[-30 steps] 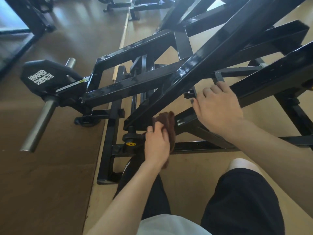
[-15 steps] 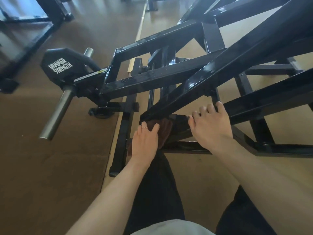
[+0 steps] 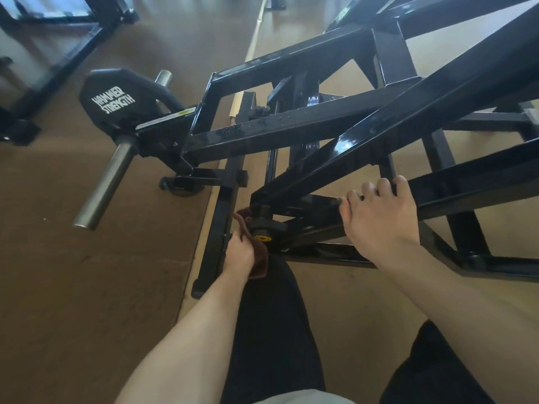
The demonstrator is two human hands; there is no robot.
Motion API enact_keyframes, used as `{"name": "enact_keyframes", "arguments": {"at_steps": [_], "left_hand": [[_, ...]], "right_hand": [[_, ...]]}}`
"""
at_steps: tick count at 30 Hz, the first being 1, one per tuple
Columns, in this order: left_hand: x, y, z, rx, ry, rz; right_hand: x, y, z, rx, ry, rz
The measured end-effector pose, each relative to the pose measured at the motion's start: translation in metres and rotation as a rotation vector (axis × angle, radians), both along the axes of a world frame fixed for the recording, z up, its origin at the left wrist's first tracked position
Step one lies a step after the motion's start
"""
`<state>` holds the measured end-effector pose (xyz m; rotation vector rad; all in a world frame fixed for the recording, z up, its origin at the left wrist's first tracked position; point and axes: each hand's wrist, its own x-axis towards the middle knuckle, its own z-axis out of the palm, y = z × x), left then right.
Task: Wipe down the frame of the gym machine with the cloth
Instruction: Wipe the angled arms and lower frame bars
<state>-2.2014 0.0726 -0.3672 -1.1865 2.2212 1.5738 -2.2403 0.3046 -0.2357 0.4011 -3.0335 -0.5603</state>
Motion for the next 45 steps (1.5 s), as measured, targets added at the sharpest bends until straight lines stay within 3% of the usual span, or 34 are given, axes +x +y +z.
{"name": "enact_keyframes", "arguments": {"at_steps": [11, 15, 24, 28, 34, 40, 45], "left_hand": [[-0.014, 0.008, -0.02, -0.278, 0.008, -0.162], [-0.018, 0.0, -0.027, -0.471, -0.006, -0.257], [-0.011, -0.043, -0.043, -0.972, -0.094, -0.721], [-0.003, -0.078, -0.05, -0.838, -0.128, -0.557], [-0.001, -0.047, -0.045, -0.585, -0.092, -0.291], [-0.006, -0.058, -0.027, -0.505, -0.18, -0.287], [-0.012, -0.021, -0.006, -0.337, -0.024, -0.273]], "right_hand": [[0.002, 0.0, 0.0, 0.038, 0.028, 0.011], [0.001, -0.001, 0.0, 0.044, 0.013, -0.006], [0.0, -0.002, -0.003, 0.092, 0.028, -0.008], [-0.002, -0.003, -0.006, 0.079, 0.066, -0.036], [-0.002, -0.007, -0.008, 0.059, 0.1, -0.074], [-0.001, -0.005, -0.008, 0.006, 0.119, -0.044], [0.002, -0.002, -0.001, 0.018, 0.018, 0.013]]}}
